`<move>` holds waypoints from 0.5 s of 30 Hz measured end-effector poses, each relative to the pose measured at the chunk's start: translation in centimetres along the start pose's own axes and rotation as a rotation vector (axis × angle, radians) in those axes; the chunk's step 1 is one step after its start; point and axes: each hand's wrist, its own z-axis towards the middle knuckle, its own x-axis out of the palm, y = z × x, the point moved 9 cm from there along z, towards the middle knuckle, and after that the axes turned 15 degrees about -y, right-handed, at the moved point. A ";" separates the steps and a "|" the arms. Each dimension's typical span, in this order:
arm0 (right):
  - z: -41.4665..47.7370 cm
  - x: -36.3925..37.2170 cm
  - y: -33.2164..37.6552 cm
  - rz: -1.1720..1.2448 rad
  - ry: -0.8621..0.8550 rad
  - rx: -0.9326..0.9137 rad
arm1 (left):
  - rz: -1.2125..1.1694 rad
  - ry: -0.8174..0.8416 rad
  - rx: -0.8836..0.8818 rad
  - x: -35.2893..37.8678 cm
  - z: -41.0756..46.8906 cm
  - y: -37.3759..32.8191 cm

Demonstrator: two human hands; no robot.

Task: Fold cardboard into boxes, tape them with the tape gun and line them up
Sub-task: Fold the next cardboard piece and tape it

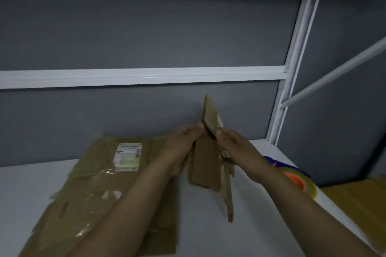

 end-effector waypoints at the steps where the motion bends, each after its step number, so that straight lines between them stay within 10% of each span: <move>1: 0.0 -0.8 -0.5 0.028 0.047 0.020 | -0.014 0.015 -0.006 1.7 -0.4 0.5; 9: 0.3 -3.8 -4.1 0.066 0.281 0.164 | 0.087 -0.045 -0.054 7.4 -0.6 4.0; 15: 2.5 -7.5 -3.0 -0.089 0.112 0.149 | 0.233 -0.028 0.005 7.7 1.9 3.4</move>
